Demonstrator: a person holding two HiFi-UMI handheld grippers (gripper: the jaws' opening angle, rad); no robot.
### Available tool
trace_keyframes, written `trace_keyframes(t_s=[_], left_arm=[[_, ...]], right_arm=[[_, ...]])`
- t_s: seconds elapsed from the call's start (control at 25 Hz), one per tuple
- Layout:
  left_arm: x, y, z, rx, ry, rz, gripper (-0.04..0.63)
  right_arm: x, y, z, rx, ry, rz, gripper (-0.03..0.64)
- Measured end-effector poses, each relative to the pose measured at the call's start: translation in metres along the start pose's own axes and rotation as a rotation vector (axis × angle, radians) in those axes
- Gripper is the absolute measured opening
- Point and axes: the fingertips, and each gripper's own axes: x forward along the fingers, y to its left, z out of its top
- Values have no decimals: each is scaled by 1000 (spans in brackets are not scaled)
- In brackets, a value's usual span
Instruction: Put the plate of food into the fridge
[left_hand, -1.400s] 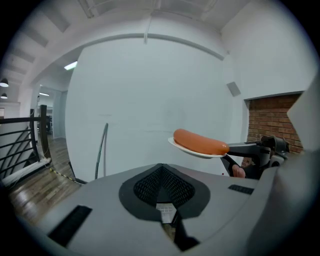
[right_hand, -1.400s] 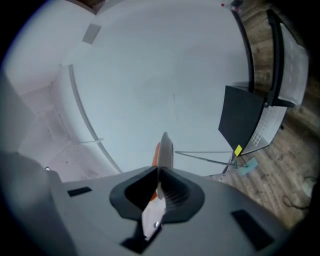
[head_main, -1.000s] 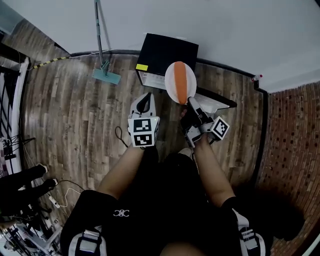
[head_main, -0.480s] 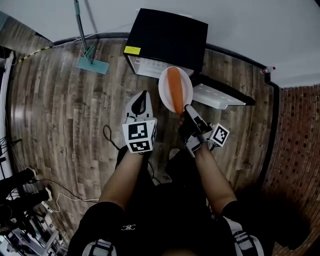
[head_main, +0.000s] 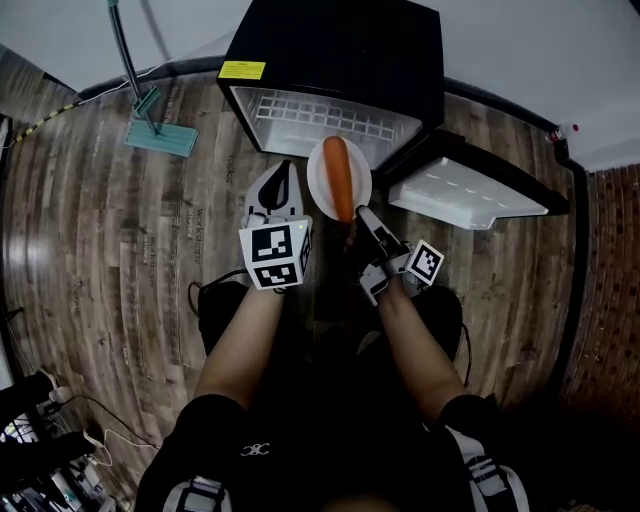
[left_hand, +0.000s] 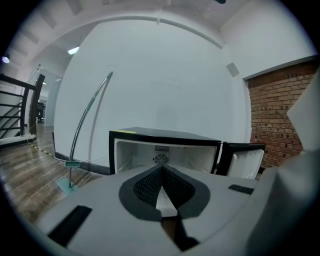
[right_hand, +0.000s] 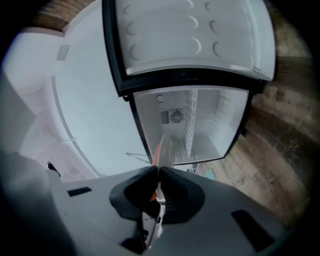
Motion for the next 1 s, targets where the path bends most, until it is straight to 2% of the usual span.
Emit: trace_keyframes(t_s=[0.16,0.36,0.52,0.76,1.0], left_arm=[[20,9,-22,23,-31,-17,-2],[43,13,-46,-12,-15,-44,-2],[59,17,-55,15,-23,-70,-2],[72,32,-68,-18,-9,-91,-2],[74,37,-76,-11,12,-114,-2]], right_arm=[[14,-58,3,18,-36,-23,32],[40,-109,16,8,-62,-66,32],[61,-140,32,-6,-102,-71,32],[87,-184,50,-13,-150,-87,32],[114,-217,80,-18,-218,-98,32]])
